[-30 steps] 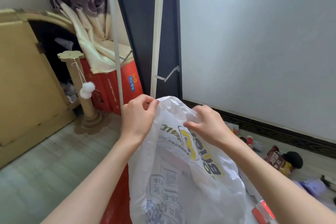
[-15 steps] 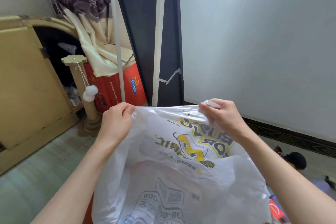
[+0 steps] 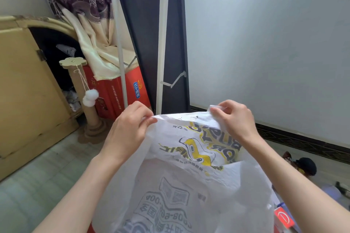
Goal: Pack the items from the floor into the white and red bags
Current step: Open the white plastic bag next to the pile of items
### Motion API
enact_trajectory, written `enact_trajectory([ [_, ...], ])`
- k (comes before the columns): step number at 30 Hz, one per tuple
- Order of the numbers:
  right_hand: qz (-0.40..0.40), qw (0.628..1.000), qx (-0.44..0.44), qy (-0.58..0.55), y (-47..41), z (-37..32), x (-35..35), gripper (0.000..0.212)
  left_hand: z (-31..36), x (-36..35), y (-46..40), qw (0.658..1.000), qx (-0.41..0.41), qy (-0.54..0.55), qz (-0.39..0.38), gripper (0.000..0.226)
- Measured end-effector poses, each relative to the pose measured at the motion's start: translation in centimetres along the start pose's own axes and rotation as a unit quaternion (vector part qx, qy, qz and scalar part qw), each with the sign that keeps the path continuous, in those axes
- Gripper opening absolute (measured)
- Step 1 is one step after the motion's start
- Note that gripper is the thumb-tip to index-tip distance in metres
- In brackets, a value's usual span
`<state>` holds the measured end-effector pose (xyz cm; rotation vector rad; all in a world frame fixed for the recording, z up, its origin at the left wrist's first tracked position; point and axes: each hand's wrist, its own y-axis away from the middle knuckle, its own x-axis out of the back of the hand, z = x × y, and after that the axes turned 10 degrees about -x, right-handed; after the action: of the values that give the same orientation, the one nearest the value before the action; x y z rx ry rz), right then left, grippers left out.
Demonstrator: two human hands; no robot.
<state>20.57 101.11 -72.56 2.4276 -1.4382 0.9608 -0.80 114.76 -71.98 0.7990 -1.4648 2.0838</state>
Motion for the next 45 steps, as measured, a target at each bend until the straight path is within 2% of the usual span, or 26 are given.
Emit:
enact_trajectory([
  [3,0.069,0.997,-0.014,0.041,0.0,0.8,-0.4,0.019,0.1,-0.5,0.2,0.998,0.063,-0.009,0.011,0.018],
  [6,0.147,0.985,0.088,-0.021,1.6,-0.5,-0.7,0.017,0.1,-0.8,0.2,0.99,0.139,-0.021,0.032,0.019],
  [8,0.142,0.971,0.181,-0.07,3.6,-2.0,-1.3,0.017,0.1,-0.7,0.1,0.983,0.176,-0.019,0.042,0.02],
  [11,0.061,0.962,0.26,-0.055,6.8,-2.9,-3.8,0.024,0.2,-0.4,-0.1,0.98,0.185,-0.015,0.068,0.019],
  [14,0.0,0.973,0.23,0.008,7.7,-2.0,-6.3,0.035,0.6,0.3,-0.1,0.981,0.167,0.006,0.097,0.015],
  [16,-0.011,0.981,0.186,0.061,7.0,-1.2,-6.9,0.039,1.0,0.7,0.0,0.982,0.154,0.025,0.104,0.014],
  [20,0.021,0.981,0.138,0.137,6.1,-0.4,-7.2,0.032,1.6,1.2,0.3,0.988,0.119,0.066,0.07,0.014],
  [23,0.018,0.977,0.109,0.183,5.5,-0.2,-7.0,0.022,1.6,1.7,0.4,0.988,0.114,0.071,0.081,0.015],
  [26,-0.019,0.99,0.037,0.133,4.3,0.0,-6.4,0.02,0.8,2.4,0.5,0.987,0.13,0.052,0.074,0.015],
  [29,-0.017,0.999,-0.026,0.025,2.8,-0.3,-5.5,0.014,-0.6,2.5,1.0,0.985,0.171,0.032,-0.023,0.018],
  [31,0.011,1.0,-0.011,-0.012,2.3,-0.6,-4.8,0.013,-0.9,2.4,1.1,0.978,0.192,-0.025,-0.078,0.019],
  [33,0.05,0.998,0.041,-0.021,2.4,-1.1,-4.3,0.013,-0.9,2.2,0.8,0.966,0.208,-0.115,-0.098,0.021],
  [35,0.064,0.994,0.087,-0.021,2.7,-1.4,-4.1,0.017,-0.9,1.7,0.5,0.965,0.188,-0.17,-0.067,0.024],
  [37,0.026,0.992,0.122,-0.031,2.8,-1.6,-3.9,0.018,-0.4,1.0,0.5,0.982,0.119,-0.144,-0.021,0.033],
  [40,-0.048,0.986,0.158,-0.037,2.9,-1.8,-3.7,0.018,1.0,-0.8,0.7,0.996,0.003,-0.072,-0.057,0.057],
  [42,-0.08,0.981,0.171,-0.045,2.9,-1.8,-3.5,0.017,1.7,-2.2,0.6,0.996,-0.033,-0.053,-0.065,0.045],
  [45,-0.072,0.978,0.195,-0.031,2.5,-1.8,-3.0,0.017,2.0,-2.8,-0.1,1.0,-0.006,0.017,-0.024,0.011],
])
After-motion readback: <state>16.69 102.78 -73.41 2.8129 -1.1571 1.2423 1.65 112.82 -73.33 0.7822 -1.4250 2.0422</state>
